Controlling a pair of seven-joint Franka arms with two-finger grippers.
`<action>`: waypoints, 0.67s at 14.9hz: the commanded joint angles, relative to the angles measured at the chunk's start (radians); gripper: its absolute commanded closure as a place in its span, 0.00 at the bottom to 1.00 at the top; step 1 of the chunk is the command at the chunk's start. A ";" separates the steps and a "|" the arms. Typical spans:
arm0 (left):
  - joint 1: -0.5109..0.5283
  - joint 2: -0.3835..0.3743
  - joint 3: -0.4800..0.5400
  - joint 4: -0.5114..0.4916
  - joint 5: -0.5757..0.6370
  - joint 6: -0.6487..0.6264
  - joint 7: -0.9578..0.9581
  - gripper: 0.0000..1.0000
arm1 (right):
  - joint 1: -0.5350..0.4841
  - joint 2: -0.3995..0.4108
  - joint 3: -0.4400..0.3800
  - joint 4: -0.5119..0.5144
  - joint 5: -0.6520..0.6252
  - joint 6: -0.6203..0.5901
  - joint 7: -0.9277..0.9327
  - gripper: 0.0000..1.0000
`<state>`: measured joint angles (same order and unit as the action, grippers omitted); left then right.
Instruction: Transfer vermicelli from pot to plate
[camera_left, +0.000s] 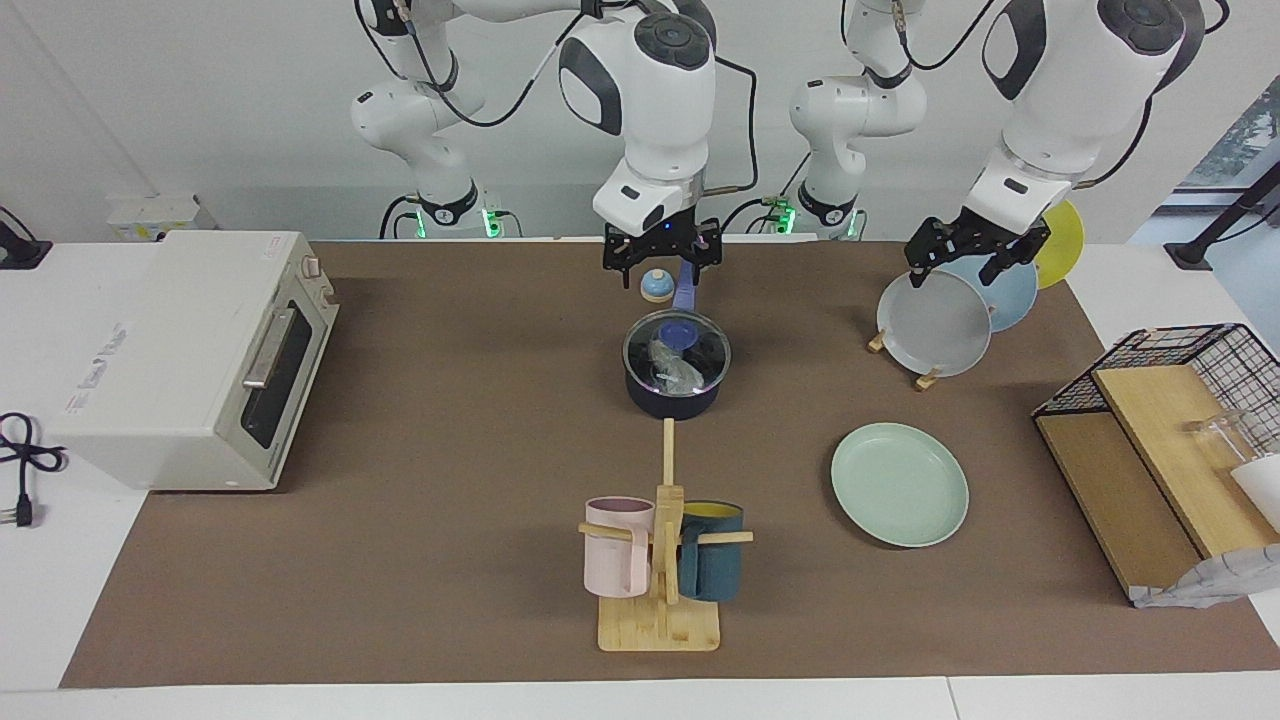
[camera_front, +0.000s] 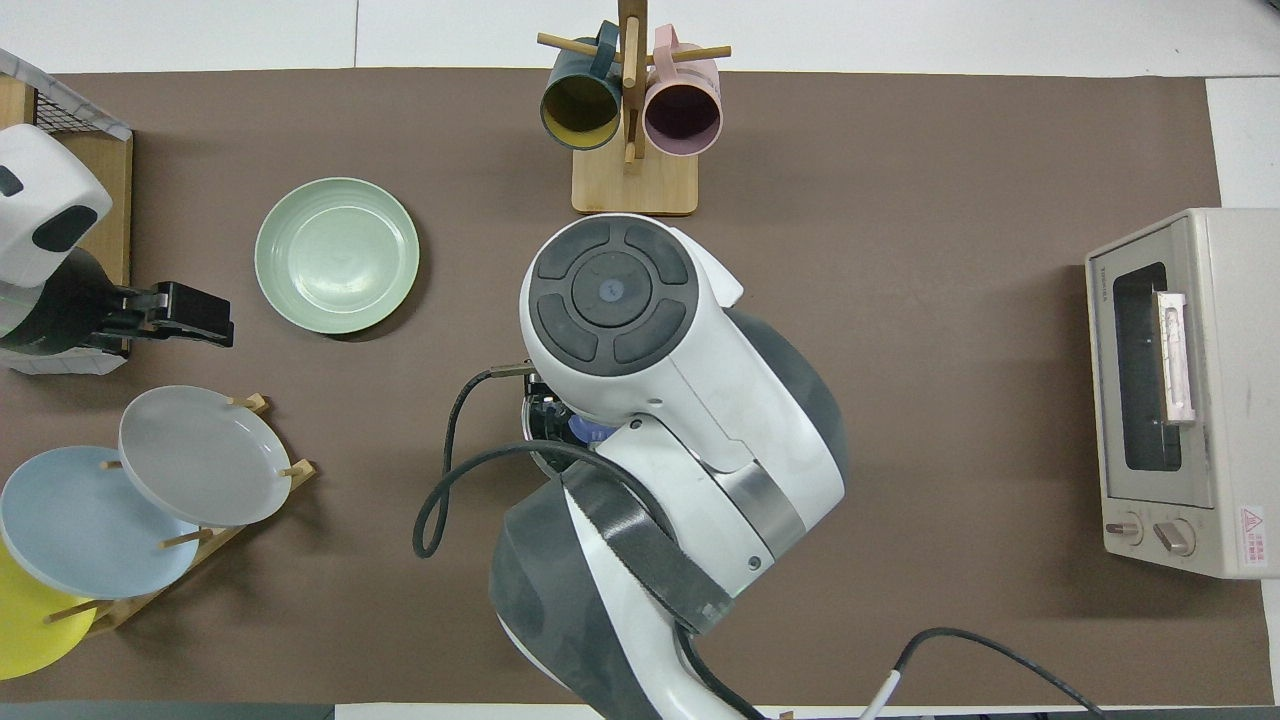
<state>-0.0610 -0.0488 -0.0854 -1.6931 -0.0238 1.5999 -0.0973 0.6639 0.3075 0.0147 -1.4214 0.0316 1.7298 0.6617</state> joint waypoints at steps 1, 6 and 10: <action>-0.003 -0.022 0.003 -0.019 0.021 0.008 -0.005 0.00 | 0.025 -0.015 0.004 -0.074 -0.009 0.095 0.071 0.00; -0.003 -0.022 0.003 -0.019 0.021 0.008 -0.005 0.00 | 0.063 0.035 0.002 -0.117 -0.057 0.162 0.101 0.00; -0.003 -0.022 0.004 -0.020 0.021 0.008 -0.005 0.00 | 0.072 0.035 0.002 -0.148 -0.076 0.166 0.110 0.00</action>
<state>-0.0610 -0.0488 -0.0854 -1.6931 -0.0238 1.5999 -0.0973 0.7383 0.3558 0.0121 -1.5379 -0.0271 1.8754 0.7539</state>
